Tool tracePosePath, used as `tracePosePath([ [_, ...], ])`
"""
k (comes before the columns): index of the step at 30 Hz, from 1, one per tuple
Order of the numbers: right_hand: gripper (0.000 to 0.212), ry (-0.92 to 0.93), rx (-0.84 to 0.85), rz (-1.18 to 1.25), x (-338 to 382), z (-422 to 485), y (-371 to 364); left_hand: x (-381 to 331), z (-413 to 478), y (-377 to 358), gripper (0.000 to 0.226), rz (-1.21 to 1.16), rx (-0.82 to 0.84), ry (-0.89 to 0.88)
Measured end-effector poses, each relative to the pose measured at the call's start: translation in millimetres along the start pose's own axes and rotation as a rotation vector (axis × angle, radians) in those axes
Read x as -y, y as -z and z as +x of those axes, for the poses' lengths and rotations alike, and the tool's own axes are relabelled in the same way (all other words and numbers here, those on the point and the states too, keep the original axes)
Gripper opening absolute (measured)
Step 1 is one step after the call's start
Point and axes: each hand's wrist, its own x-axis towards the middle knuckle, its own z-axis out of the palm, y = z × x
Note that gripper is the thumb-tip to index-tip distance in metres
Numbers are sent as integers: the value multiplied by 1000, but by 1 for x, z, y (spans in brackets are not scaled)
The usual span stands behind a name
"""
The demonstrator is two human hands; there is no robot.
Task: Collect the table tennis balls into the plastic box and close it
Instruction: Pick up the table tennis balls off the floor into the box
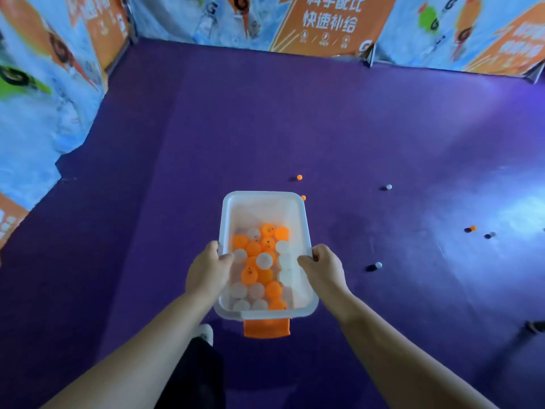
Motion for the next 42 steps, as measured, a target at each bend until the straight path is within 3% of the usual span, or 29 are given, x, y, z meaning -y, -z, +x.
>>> tracePosePath([
  [12,12,-84,-79,15,121,153,-42,-83,227,43,14,102,99,-78],
  [19,19,-127,-171,92,151,276,-12,-155,339,-1,17,107,148,-125],
  [27,23,-145,-105,194,191,456,32,-248,487,-51,11,140,77,-103],
  [33,20,-151,-82,105,226,569,52,-291,591,-74,32,142,60,-32],
  [42,17,-374,-171,124,241,710,30,-327,760,-107,32,129,144,47],
])
